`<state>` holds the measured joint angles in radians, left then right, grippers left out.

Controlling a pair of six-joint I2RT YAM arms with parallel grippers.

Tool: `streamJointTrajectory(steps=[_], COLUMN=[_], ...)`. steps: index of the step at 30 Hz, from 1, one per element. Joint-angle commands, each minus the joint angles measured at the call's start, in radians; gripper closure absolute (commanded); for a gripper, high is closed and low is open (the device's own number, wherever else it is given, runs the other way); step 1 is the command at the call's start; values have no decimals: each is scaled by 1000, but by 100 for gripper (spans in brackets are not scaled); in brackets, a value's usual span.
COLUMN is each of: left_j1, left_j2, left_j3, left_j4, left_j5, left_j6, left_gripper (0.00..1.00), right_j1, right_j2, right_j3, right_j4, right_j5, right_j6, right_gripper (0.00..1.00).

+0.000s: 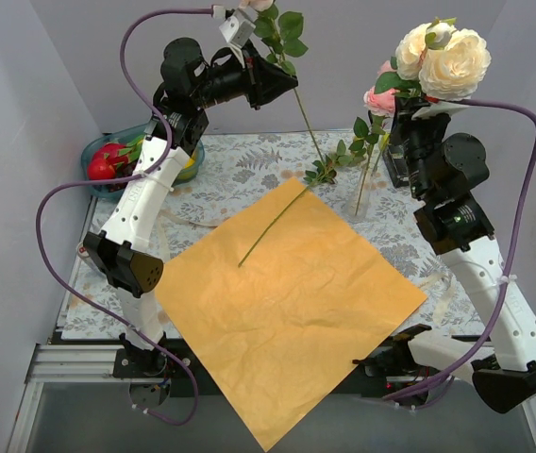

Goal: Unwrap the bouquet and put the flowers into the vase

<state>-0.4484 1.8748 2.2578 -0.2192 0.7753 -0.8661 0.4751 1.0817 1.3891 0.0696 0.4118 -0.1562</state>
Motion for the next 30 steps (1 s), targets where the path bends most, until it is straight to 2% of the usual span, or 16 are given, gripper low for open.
streamJointTrajectory(steps=[1, 7, 14, 20, 30], left_j1=[-6, -12, -26, -42, -87], left_j2=[-62, -59, -33, -3, 63], left_j3=[20, 8, -27, -18, 32], left_j4=[55, 104, 296, 386, 376], left_j5=[38, 64, 45, 39, 13], left_j6=[-50, -91, -168, -209, -165], left_gripper=[100, 100, 100, 100, 100], right_j1=[-47, -62, -72, -111, -216], right_j2=[-25, -49, -40, -13, 30], right_j3=[-32, -21, -7, -44, -108], right_j4=[153, 128, 114, 133, 142], right_j5=[-13, -51, -50, -71, -123], right_j6=[62, 98, 106, 141, 227], right_gripper=[99, 99, 99, 99, 99])
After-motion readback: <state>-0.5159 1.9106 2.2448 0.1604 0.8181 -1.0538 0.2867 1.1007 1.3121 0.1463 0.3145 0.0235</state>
